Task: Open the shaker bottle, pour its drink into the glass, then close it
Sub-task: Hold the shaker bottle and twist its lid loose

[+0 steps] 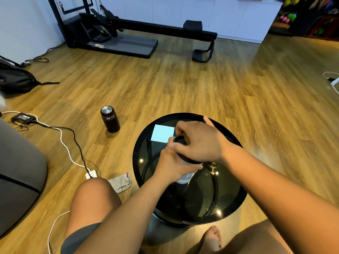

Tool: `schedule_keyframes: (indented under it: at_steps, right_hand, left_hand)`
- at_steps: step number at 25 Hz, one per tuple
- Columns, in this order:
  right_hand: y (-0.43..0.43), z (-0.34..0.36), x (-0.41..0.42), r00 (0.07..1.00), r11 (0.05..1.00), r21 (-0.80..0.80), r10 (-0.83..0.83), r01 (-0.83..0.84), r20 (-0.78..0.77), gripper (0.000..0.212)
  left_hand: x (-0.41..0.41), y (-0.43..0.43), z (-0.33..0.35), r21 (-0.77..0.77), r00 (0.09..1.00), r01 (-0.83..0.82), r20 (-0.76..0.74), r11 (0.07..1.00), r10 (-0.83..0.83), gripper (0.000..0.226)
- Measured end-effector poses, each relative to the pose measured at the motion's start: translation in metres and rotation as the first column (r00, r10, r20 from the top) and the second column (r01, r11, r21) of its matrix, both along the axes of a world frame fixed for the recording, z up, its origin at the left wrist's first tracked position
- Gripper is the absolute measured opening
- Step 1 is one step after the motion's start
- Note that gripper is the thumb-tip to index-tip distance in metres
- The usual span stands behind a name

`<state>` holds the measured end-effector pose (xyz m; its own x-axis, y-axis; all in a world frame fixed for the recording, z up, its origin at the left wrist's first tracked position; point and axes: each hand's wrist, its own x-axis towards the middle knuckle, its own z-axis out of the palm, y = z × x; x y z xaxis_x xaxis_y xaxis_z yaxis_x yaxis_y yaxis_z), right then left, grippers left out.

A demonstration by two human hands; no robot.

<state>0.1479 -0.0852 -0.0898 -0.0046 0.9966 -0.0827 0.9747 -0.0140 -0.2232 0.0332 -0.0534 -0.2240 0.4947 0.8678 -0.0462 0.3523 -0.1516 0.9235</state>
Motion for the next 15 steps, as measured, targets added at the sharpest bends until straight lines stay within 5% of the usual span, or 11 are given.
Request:
schedule_keyframes:
  at_steps: [3,5,7,9,12,15]
  right_hand:
    - [-0.008,-0.010,-0.017,0.974,0.977,0.004,0.212,-0.213,0.082,0.034]
    - [-0.019,-0.013,-0.024,0.949,0.948,0.022,0.317,-0.317,0.000,0.027]
    - [-0.026,-0.009,-0.019,0.945,0.952,0.197,0.272,-0.236,-0.181,0.029]
    - [-0.023,0.004,-0.006,0.981,0.941,0.338,0.034,0.034,-0.193,0.041]
    - [-0.012,0.018,0.010,0.942,0.941,0.063,-0.334,0.331,0.030,0.061]
    - [-0.004,0.021,0.006,0.980,0.977,-0.077,-0.200,0.199,-0.008,0.053]
  left_hand:
    - [-0.003,0.002,-0.012,0.103,0.992,0.111,-0.071,0.988,-0.104,0.065]
    - [-0.005,0.001,-0.012,0.192,0.987,0.134,-0.114,0.972,-0.114,0.044]
    - [-0.002,-0.003,-0.008,0.118,0.996,0.056,-0.080,0.991,-0.047,0.062]
    - [-0.002,-0.002,0.000,0.044,0.999,-0.010,-0.030,0.999,0.011,0.076]
    - [0.000,-0.002,0.003,0.009,0.999,-0.042,-0.008,0.999,0.042,0.079]
    - [0.000,-0.002,0.001,0.021,0.998,-0.063,0.005,0.998,0.063,0.080]
